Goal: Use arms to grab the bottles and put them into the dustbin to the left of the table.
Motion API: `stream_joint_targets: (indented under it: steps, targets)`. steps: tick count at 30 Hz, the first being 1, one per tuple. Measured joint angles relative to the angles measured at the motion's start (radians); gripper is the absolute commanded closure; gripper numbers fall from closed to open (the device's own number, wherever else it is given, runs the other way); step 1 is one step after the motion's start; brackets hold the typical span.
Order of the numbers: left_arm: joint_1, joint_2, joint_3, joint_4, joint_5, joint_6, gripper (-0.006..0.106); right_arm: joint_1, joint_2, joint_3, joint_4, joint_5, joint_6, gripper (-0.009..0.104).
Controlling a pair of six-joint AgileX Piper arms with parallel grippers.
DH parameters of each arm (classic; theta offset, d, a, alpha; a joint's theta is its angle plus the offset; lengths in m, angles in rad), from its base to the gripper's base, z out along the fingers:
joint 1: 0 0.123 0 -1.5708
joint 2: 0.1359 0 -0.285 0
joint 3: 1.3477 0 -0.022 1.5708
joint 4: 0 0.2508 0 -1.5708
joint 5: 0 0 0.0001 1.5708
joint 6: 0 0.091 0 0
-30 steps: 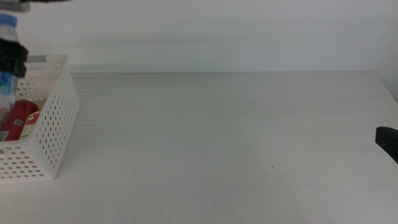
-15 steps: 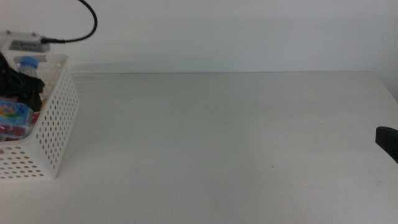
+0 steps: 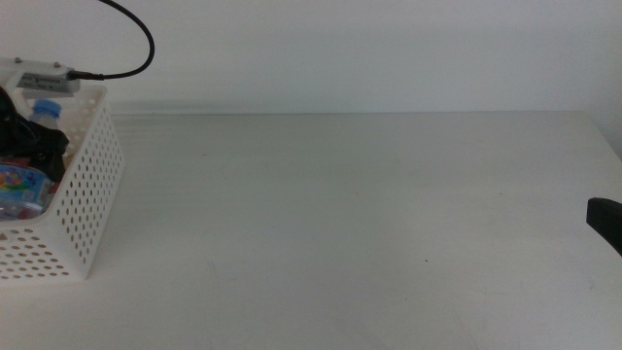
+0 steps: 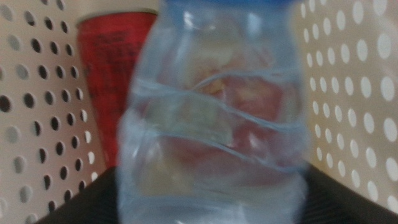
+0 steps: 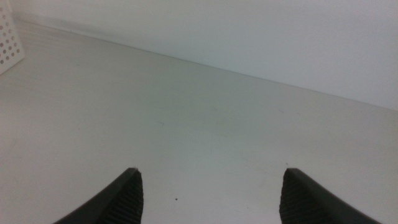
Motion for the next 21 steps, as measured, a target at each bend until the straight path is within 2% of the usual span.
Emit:
stream_joint_targets:
  steps: [1, 13, 21]
  targets:
    - [0.0, 0.0, -0.001, 0.0, -0.001, 0.0, 0.01, 0.0, 0.0, 0.0, 0.0, 0.0, 0.0, 0.038]
    - [0.001, -0.062, -0.01, -0.023, -0.005, 0.006, 0.01, 0.0, 0.0, 0.0, 0.0, 0.0, 0.0, 0.038]
    - [-0.017, -0.201, -0.001, -0.076, -0.017, 0.015, 0.012, 0.0, 0.0, 0.0, 0.0, 0.0, 0.0, 0.038]
